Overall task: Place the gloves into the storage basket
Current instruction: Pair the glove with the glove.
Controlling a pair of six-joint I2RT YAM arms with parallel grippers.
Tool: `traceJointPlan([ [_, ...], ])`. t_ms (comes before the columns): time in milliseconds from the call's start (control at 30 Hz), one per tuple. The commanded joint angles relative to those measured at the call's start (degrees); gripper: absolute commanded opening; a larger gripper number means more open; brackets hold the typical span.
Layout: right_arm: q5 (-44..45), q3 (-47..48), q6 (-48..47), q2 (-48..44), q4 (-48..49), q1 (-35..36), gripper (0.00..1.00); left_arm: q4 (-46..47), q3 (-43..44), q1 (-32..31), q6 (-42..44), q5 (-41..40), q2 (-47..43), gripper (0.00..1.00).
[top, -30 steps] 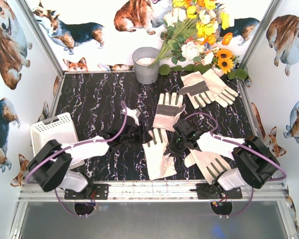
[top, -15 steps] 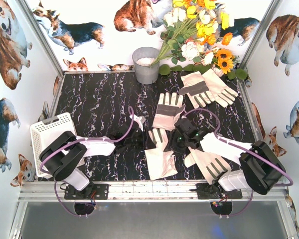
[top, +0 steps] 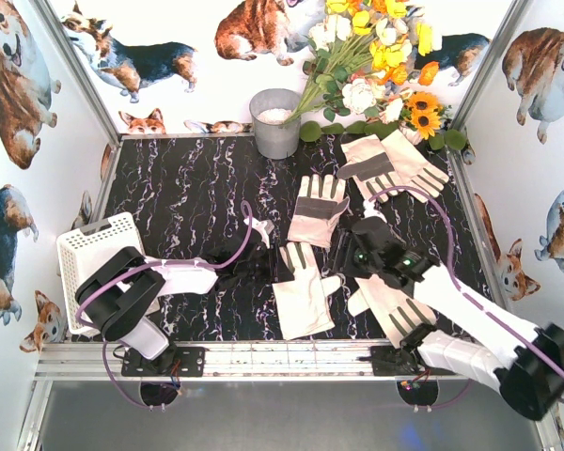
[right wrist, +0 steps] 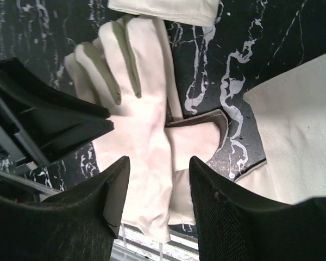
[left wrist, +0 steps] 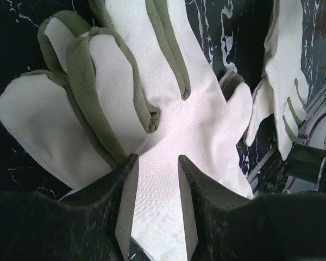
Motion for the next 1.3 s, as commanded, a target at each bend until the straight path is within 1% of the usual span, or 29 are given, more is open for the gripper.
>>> traceJointPlan([
  [0,-3.0,0.4,-2.3,-1.2,-1.2,-0.3,0.48,-1.0,-0.6,0.1,0.2,-1.0,-0.9,0.31],
  [100,-10.6,0.5,-2.5,1.0,-2.0,0.5,0.44,-0.9,-0.9,0.1,0.1,-1.0,-1.2,0.31],
  [233,-12.1,0.5,-4.0,3.2,-2.3,4.5,0.44,-0.7,-1.3,0.1,-0.1,-0.9,-1.4,0.32],
  [267,-12.1,0.1,-4.1,3.8,-2.3,5.2,0.43,-0.7,-1.2,0.1,-0.2,-0.9,-1.3,0.32],
  [333,-12.1,-0.6,-4.0,4.9,-1.9,6.3,0.37,-0.6,-1.2,0.1,-0.2,-0.8,-1.3,0.32],
  [400,-12.3,-1.4,-4.3,5.9,-1.0,7.1,0.33,-0.7,-1.4,0.1,-0.2,-0.8,-1.4,0.32],
  [600,-13.0,-4.0,-4.7,11.3,2.5,8.1,0.29,-0.8,-1.3,0.1,-0.2,-0.7,-1.3,0.33],
  [667,-10.4,-4.1,-3.7,12.9,1.7,8.1,0.27,-0.8,-1.2,0.0,-0.2,-0.6,-1.2,0.33],
  [767,-7.9,-5.0,-2.3,14.1,2.0,8.0,0.27,-1.5,-1.1,0.1,-0.1,-0.6,-1.3,0.32],
  [933,-6.6,-6.9,-1.7,16.6,2.8,7.7,0.23,-2.2,-1.1,0.1,0.0,-1.0,-1.8,0.32],
  [1033,-7.4,-6.6,-2.0,16.7,2.9,7.3,0.23,-2.6,-0.7,0.1,0.0,-0.8,-2.1,0.32],
  [1133,-9.7,-6.2,-2.5,14.7,2.9,6.2,0.25,-3.0,0.1,0.1,-0.2,-0.1,-3.3,0.32],
  [1267,-12.6,-5.9,-1.7,9.8,3.9,3.4,0.35,-6.8,3.0,-0.2,0.5,-0.2,-5.9,0.34],
])
